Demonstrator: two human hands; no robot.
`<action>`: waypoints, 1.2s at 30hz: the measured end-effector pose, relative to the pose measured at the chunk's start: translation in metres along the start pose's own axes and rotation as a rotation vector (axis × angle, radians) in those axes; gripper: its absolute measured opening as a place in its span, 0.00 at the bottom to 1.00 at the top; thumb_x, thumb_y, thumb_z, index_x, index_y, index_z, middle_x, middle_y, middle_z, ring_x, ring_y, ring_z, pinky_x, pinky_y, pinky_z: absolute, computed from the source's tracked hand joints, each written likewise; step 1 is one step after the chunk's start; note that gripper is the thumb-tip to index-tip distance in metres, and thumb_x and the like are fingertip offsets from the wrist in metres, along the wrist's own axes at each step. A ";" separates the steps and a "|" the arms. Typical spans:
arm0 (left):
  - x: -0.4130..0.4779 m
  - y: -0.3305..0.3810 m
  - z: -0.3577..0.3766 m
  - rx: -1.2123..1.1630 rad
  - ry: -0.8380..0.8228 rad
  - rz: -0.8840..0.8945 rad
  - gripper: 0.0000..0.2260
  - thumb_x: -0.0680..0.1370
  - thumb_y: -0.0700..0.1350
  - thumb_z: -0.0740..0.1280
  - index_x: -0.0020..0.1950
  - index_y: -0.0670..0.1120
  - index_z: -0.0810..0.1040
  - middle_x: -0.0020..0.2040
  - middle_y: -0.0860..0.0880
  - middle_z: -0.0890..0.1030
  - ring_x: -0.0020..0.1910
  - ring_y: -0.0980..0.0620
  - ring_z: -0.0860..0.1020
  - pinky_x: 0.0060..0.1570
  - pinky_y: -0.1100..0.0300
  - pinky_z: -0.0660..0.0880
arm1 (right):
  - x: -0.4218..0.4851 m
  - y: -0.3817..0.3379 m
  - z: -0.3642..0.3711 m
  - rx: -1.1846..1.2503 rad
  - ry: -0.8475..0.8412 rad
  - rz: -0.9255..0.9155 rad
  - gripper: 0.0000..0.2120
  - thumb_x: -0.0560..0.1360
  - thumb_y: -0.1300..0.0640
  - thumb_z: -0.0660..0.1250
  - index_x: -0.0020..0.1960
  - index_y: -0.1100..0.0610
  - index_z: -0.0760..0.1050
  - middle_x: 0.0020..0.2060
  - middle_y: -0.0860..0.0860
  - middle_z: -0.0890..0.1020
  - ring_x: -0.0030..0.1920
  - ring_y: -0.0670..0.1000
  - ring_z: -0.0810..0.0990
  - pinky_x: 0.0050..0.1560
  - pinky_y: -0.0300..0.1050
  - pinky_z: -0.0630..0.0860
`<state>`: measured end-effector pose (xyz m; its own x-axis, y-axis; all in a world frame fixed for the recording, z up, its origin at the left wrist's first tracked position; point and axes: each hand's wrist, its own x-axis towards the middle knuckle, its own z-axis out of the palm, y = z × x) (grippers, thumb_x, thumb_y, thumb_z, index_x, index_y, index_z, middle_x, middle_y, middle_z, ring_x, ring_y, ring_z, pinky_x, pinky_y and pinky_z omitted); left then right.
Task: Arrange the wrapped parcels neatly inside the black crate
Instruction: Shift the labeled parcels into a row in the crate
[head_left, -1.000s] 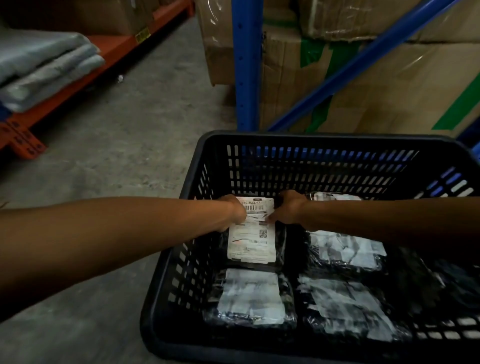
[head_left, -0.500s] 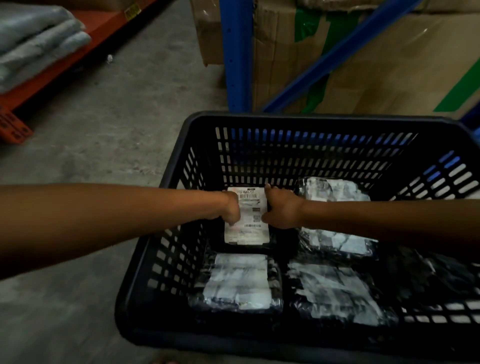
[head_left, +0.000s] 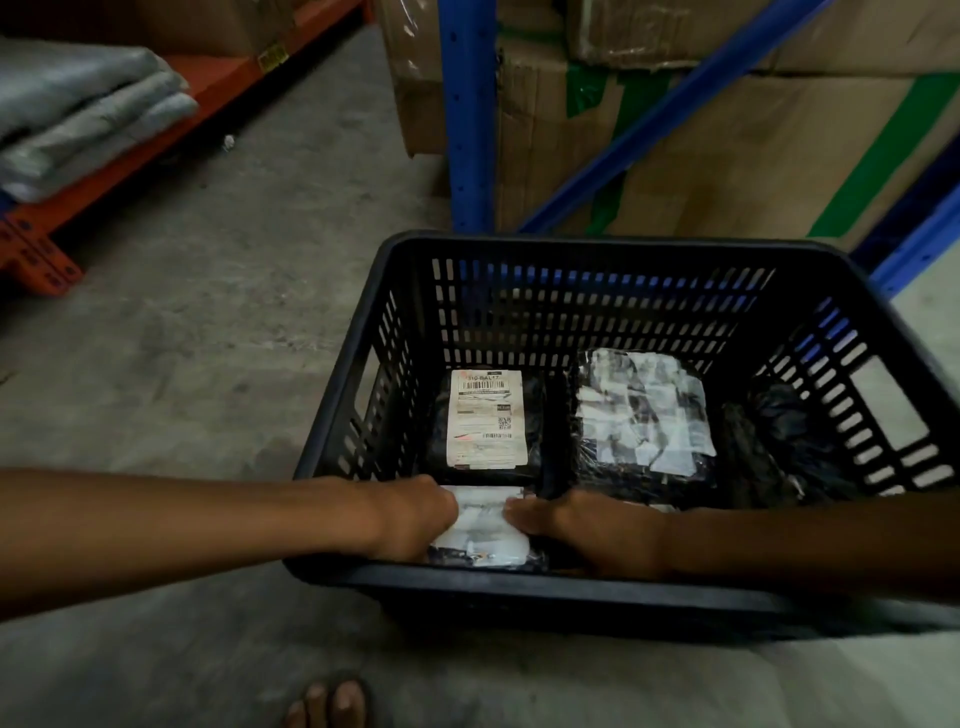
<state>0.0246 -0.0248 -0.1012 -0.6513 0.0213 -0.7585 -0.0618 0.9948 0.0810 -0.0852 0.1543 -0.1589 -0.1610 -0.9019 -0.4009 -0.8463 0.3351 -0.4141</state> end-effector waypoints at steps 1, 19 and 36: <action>-0.001 0.002 0.000 0.005 0.021 0.007 0.16 0.80 0.46 0.63 0.64 0.38 0.76 0.64 0.38 0.78 0.61 0.41 0.78 0.60 0.54 0.74 | 0.002 0.000 0.001 -0.014 -0.015 0.016 0.21 0.82 0.55 0.58 0.75 0.57 0.66 0.66 0.60 0.77 0.65 0.60 0.76 0.65 0.52 0.72; -0.007 -0.051 -0.080 -1.262 0.625 -0.089 0.19 0.77 0.56 0.68 0.56 0.40 0.82 0.55 0.43 0.85 0.55 0.47 0.83 0.55 0.52 0.79 | 0.017 0.031 -0.118 1.059 0.389 0.362 0.21 0.83 0.46 0.54 0.56 0.60 0.78 0.48 0.61 0.85 0.48 0.60 0.83 0.50 0.55 0.80; 0.118 -0.063 -0.078 -1.001 0.485 -0.448 0.22 0.77 0.41 0.68 0.71 0.39 0.71 0.67 0.42 0.76 0.65 0.43 0.76 0.61 0.56 0.76 | 0.110 0.056 -0.086 0.815 0.342 0.644 0.30 0.68 0.58 0.78 0.65 0.57 0.67 0.55 0.53 0.81 0.51 0.53 0.83 0.52 0.51 0.83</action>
<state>-0.1074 -0.0929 -0.1454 -0.6256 -0.5608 -0.5424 -0.7766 0.3807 0.5020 -0.1938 0.0500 -0.1560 -0.6924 -0.4788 -0.5397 0.0167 0.7372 -0.6754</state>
